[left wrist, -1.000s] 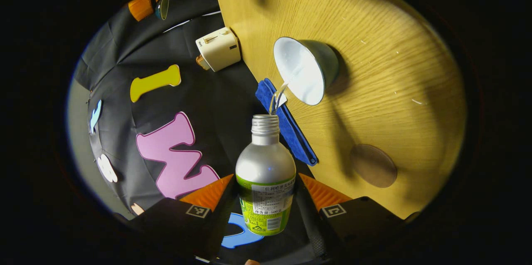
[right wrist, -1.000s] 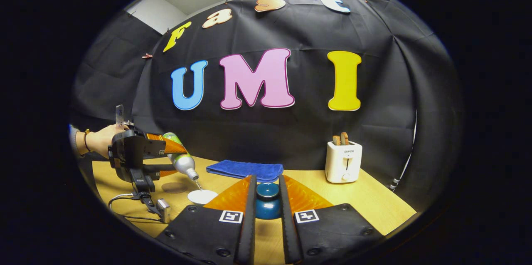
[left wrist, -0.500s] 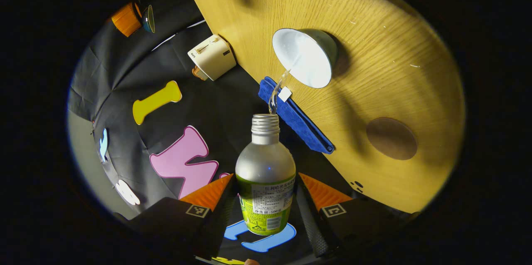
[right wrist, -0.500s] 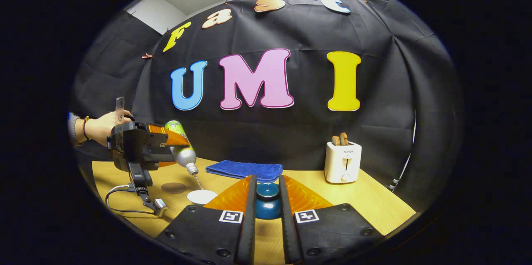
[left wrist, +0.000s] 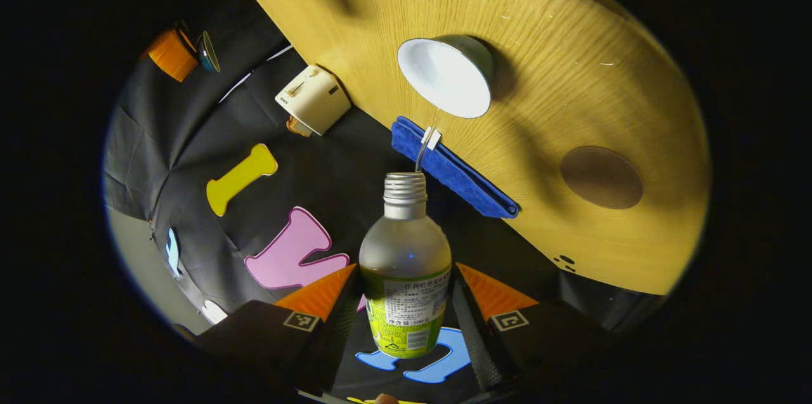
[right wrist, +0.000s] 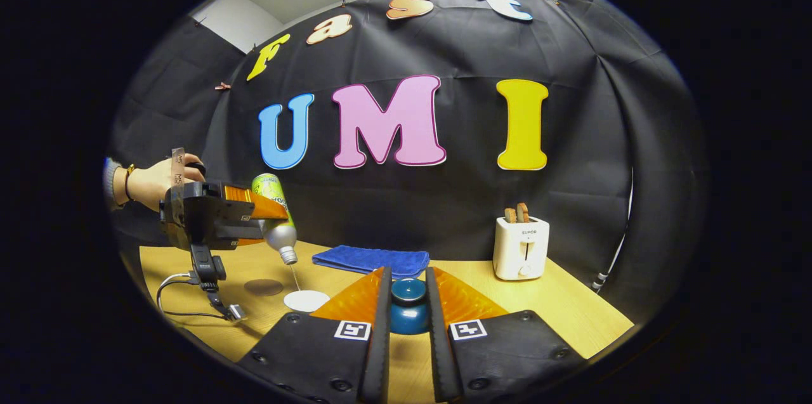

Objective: Open the teacup lid with one hand, grasp the water bottle and pour water into the teacup with the other hand; after pouring, place the water bottle on the coaster and then close the teacup lid.

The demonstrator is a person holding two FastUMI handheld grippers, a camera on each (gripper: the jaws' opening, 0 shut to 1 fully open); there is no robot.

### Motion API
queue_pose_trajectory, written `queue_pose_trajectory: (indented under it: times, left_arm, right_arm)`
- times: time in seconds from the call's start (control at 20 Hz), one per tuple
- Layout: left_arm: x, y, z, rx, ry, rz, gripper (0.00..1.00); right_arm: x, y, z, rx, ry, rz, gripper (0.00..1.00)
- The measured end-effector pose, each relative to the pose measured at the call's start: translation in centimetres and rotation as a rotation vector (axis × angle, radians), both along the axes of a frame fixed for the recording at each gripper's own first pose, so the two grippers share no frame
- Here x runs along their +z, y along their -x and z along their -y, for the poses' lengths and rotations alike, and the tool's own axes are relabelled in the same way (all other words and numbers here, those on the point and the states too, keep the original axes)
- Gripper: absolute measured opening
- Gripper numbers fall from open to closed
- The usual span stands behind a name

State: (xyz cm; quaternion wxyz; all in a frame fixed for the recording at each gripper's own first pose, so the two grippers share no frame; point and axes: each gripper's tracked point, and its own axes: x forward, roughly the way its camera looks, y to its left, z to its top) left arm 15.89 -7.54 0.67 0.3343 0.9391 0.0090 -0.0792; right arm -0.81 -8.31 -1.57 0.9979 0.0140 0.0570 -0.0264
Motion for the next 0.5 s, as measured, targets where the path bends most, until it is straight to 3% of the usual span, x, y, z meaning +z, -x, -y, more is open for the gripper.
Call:
queue_pose_trajectory:
  times: [0.35, 0.5]
  left_arm:
    - [0.23, 0.12, 0.87, -0.008, 0.004, -0.01, 0.83]
    - [-0.12, 0.11, 0.89, -0.004, 0.047, -0.026, 0.83]
  right_arm:
    - [0.14, 0.04, 0.2, -0.003, -0.002, 0.004, 0.31]
    - [-0.04, -0.03, 0.34, -0.005, -0.003, -0.003, 0.3]
